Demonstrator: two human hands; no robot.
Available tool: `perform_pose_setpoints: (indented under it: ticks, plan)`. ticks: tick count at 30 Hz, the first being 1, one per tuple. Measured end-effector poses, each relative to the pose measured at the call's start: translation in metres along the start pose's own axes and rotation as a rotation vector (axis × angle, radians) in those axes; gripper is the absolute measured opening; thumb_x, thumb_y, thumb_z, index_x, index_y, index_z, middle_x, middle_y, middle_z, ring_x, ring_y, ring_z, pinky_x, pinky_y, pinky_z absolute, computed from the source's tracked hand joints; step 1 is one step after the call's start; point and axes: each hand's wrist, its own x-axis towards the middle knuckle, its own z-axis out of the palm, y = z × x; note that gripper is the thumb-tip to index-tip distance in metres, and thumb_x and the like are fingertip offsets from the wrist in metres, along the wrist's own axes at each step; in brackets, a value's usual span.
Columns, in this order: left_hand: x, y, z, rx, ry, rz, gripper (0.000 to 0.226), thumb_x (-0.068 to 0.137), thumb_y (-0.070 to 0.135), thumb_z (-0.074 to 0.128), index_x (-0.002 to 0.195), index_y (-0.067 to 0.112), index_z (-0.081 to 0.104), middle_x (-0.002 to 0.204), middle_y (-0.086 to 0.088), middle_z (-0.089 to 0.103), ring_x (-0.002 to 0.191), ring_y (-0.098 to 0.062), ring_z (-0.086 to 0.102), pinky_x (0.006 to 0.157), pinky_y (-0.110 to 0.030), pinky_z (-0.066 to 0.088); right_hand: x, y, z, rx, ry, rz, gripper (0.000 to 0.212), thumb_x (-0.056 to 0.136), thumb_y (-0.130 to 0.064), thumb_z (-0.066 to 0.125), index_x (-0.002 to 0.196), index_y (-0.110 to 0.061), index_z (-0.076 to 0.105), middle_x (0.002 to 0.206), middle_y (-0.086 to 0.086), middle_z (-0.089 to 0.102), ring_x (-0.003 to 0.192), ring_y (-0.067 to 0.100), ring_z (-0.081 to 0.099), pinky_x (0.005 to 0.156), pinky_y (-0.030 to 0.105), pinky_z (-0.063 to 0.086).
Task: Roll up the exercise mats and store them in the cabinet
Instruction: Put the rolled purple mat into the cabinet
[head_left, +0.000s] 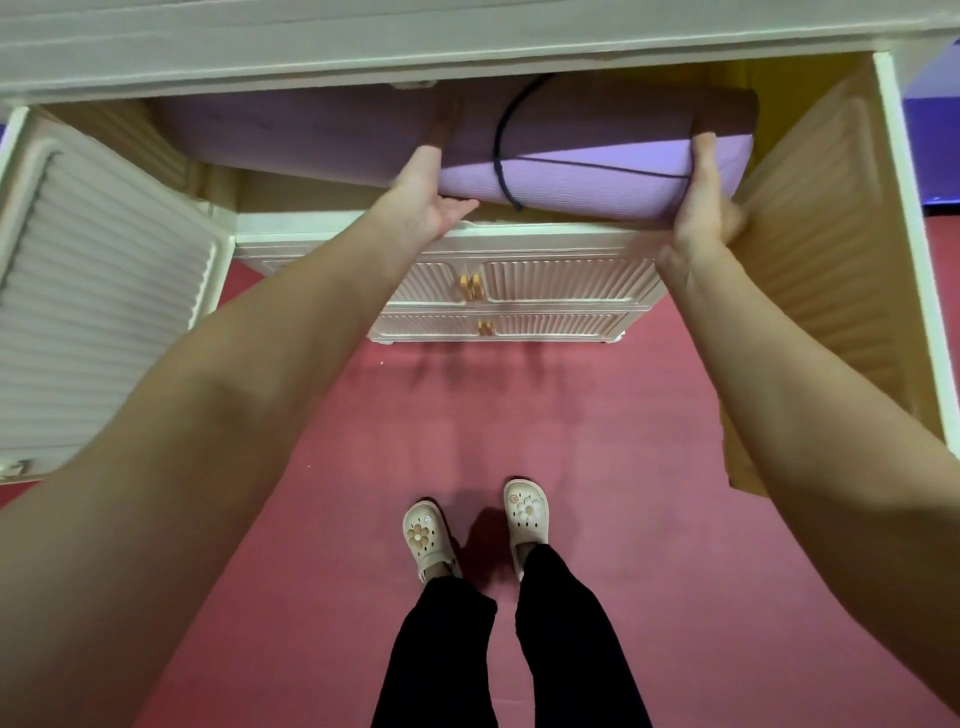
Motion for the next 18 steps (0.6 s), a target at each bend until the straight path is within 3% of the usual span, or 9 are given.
perform_pose_setpoints:
  ticks: [3,5,7,9,12,13,15,18]
  plan:
    - [-0.001,0.001,0.005,-0.001,0.034,-0.009,0.041,0.095,0.022,0.052,0.133,0.005,0.047,0.133,-0.014,0.057,0.12,-0.034,0.057,0.099,-0.05,0.045,0.005,0.007,-0.003,-0.113,-0.071,-0.016,0.059,0.076,-0.048,0.077,0.116,-0.009,0.06,0.105,-0.004,0.061,0.087,0.007,0.061,0.075,0.018,0.048]
    - [-0.004,0.002,0.009,-0.015,0.076,-0.035,0.035,0.097,0.017,0.044,0.13,0.004,0.045,0.137,-0.015,0.052,0.122,-0.038,0.054,0.099,-0.052,0.047,0.007,0.02,-0.012,-0.41,-0.023,-0.106,0.068,0.082,-0.05,0.069,0.123,0.001,0.052,0.117,0.005,0.057,0.104,0.019,0.057,0.09,0.024,0.042]
    - [-0.003,0.004,0.011,-0.009,0.136,-0.077,0.04,0.097,0.019,0.044,0.134,0.004,0.039,0.144,-0.017,0.043,0.125,-0.045,0.048,0.093,-0.054,0.05,0.002,0.034,-0.027,-0.756,0.029,-0.449,0.055,0.086,-0.032,0.062,0.121,0.007,0.045,0.122,0.018,0.052,0.114,0.03,0.052,0.095,0.027,0.034]
    - [0.004,0.006,0.012,-0.009,0.206,-0.101,0.047,0.099,0.018,0.041,0.144,0.006,0.031,0.15,-0.017,0.034,0.128,-0.048,0.043,0.088,-0.056,0.052,-0.005,0.04,-0.04,-1.012,-0.043,-0.915,0.043,0.08,-0.017,0.054,0.117,0.004,0.048,0.117,0.021,0.05,0.108,0.036,0.05,0.092,0.033,0.033]
    - [-0.011,0.015,0.02,-0.081,0.278,-0.096,0.043,0.103,0.007,0.039,0.145,0.0,0.033,0.15,-0.012,0.036,0.132,-0.045,0.039,0.096,-0.057,0.046,0.004,0.029,-0.03,-1.302,-0.243,-1.362,0.053,0.074,-0.015,0.05,0.124,0.001,0.046,0.119,0.024,0.05,0.106,0.041,0.048,0.09,0.043,0.033]
    - [-0.016,0.017,0.023,-0.11,0.285,-0.087,0.041,0.102,0.003,0.041,0.141,-0.005,0.036,0.147,-0.012,0.04,0.131,-0.044,0.039,0.101,-0.055,0.042,0.011,0.023,-0.02,-1.399,-0.29,-1.416,0.052,0.076,-0.017,0.049,0.124,0.0,0.044,0.118,0.025,0.051,0.106,0.041,0.048,0.092,0.045,0.032]
    - [-0.023,0.02,0.023,-0.158,0.262,-0.098,0.039,0.098,0.0,0.049,0.136,-0.007,0.044,0.142,-0.016,0.047,0.128,-0.046,0.043,0.101,-0.053,0.043,0.019,0.009,0.002,-1.58,-0.383,-1.344,0.037,0.086,-0.024,0.044,0.113,0.002,0.047,0.109,0.029,0.055,0.099,0.042,0.051,0.088,0.047,0.034]
    - [-0.015,0.019,0.013,-0.073,0.203,-0.115,0.045,0.092,0.007,0.062,0.134,-0.001,0.047,0.137,-0.013,0.051,0.121,-0.046,0.051,0.086,-0.05,0.054,0.03,-0.007,0.022,-1.712,-0.472,-1.112,0.05,0.087,-0.047,0.037,0.095,0.0,0.054,0.11,0.031,0.059,0.102,0.044,0.055,0.079,0.043,0.039]
